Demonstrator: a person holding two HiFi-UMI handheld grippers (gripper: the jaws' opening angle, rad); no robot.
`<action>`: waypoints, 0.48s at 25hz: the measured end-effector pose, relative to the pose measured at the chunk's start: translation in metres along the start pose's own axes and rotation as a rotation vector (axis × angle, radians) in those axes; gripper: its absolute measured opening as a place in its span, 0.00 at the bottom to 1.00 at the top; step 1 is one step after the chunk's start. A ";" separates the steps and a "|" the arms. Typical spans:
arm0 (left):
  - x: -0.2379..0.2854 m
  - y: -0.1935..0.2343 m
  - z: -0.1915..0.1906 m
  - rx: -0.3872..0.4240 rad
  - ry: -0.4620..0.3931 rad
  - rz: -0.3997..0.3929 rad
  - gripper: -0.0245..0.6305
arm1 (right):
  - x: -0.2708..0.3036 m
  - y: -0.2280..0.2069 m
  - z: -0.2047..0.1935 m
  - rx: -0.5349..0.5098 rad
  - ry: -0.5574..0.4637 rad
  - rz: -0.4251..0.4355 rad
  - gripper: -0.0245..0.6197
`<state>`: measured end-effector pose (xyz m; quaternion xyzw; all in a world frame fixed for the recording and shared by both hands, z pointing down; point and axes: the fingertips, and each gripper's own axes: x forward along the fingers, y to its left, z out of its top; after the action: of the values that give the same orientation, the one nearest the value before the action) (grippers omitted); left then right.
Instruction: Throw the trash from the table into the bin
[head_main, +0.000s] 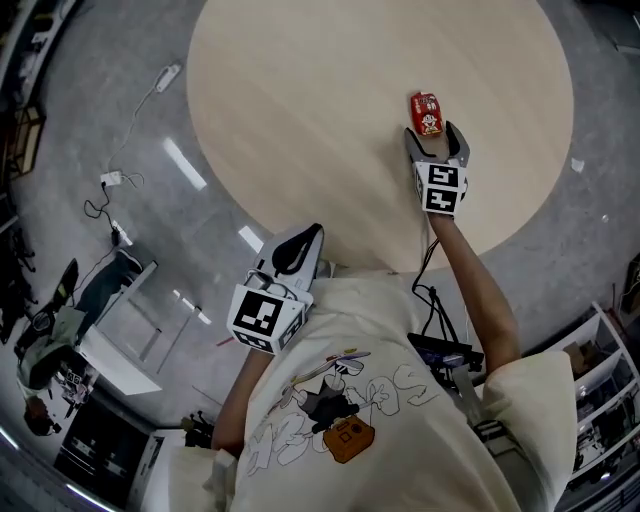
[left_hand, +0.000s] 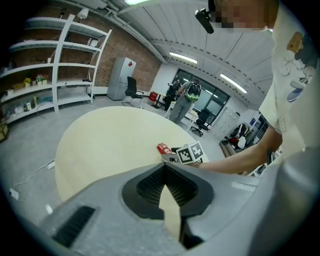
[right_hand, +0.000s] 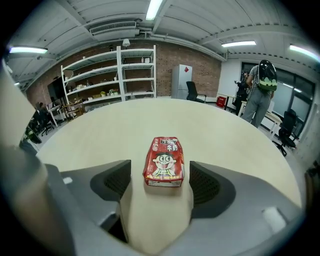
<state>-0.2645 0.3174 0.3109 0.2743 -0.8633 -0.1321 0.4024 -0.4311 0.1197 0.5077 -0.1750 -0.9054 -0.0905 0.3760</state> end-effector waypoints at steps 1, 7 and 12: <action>-0.004 -0.002 0.000 0.009 0.013 0.004 0.05 | 0.002 0.000 -0.004 -0.004 0.010 0.003 0.61; -0.012 -0.009 0.003 0.079 0.051 0.014 0.05 | 0.014 0.005 -0.004 -0.049 -0.028 0.049 0.48; -0.031 -0.017 -0.015 0.131 0.134 -0.003 0.05 | -0.002 0.012 -0.012 -0.009 -0.026 0.113 0.47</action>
<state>-0.2302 0.3212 0.2934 0.3095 -0.8409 -0.0570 0.4404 -0.4174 0.1267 0.5149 -0.2290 -0.8985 -0.0710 0.3678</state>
